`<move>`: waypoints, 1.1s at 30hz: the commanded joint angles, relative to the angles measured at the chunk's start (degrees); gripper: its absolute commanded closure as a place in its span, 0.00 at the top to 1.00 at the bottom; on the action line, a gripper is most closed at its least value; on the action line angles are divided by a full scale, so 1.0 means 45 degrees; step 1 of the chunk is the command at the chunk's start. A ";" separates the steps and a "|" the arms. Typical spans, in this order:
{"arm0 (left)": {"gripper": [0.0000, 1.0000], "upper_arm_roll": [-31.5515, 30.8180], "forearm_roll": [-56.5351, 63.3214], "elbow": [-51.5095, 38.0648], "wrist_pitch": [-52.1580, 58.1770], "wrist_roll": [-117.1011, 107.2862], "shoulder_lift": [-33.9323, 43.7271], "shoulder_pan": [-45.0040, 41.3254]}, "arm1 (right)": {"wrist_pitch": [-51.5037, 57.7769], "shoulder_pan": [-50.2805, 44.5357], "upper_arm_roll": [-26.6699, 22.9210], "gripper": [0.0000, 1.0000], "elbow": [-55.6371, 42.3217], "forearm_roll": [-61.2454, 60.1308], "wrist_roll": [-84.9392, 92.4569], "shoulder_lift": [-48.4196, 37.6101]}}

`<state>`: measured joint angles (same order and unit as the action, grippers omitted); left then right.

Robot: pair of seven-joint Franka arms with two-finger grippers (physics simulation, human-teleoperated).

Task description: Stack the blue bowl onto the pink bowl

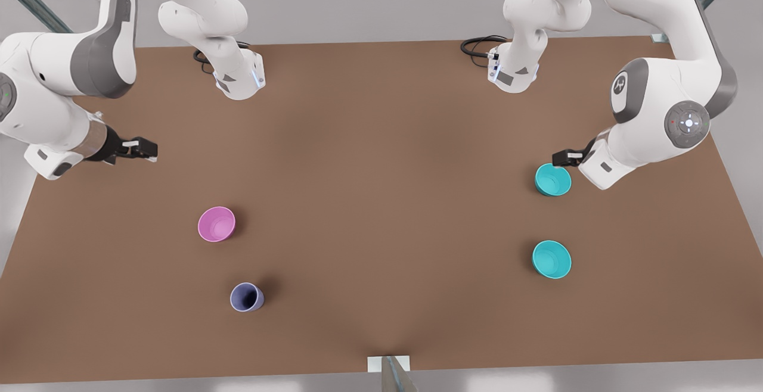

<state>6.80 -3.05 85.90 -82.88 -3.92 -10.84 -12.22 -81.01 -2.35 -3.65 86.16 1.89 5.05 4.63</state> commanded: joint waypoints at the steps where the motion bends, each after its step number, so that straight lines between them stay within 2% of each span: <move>1: 1.00 -0.0006 -0.0103 -0.0006 -0.0196 -0.0183 0.0008 0.0000 | -0.0456 -0.0063 0.0030 1.00 -0.0005 0.0067 0.0655 -0.0013; 3: 1.00 0.0013 -0.0103 -0.0006 -0.0215 -0.0183 0.0008 0.0000 | -0.0456 -0.0043 -0.0008 1.00 -0.0005 0.0243 0.0733 0.0454; 4: 1.00 0.0013 -0.0103 -0.0006 -0.0196 -0.0183 0.0008 0.0000 | -0.0631 0.0347 -0.0028 1.00 0.0424 0.0263 0.1377 0.1586; 6: 1.00 0.0013 -0.0103 -0.0006 -0.0196 -0.0183 0.0008 0.0000 | -0.3071 0.0816 -0.0028 1.00 0.0444 0.0263 0.1377 0.3541; 11: 1.00 0.0013 -0.0103 -0.0006 -0.0196 -0.0163 -0.0012 0.0136 | -0.7523 0.1265 -0.0028 1.00 0.1811 0.0048 0.1241 0.5845; 13: 1.00 0.0013 -0.0103 -0.0006 -0.0196 -0.0183 -0.0070 0.0156 | -0.7643 0.1246 0.0011 1.00 0.2102 0.0048 0.1221 0.5886; 15: 1.00 0.0013 -0.0103 -0.0006 -0.0196 -0.0183 -0.0070 0.0156 | -0.8483 0.1207 0.0070 1.00 0.3412 -0.0108 0.1182 0.5378; 21: 1.00 -0.0006 -0.0103 -0.0006 -0.0196 -0.0183 -0.0207 0.0156 | -0.8581 0.0855 0.0109 1.00 0.4585 -0.0206 0.1026 0.5299; 33: 1.00 0.0013 -0.0416 -0.0046 -0.0215 -0.0241 -0.0207 0.0273 | -0.9225 0.0835 0.0109 0.99 0.4389 -0.0421 0.0948 0.6588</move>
<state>6.85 -4.73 85.72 -83.85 -4.75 -11.86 -10.98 -121.02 1.42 -3.16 105.94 0.25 8.86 34.25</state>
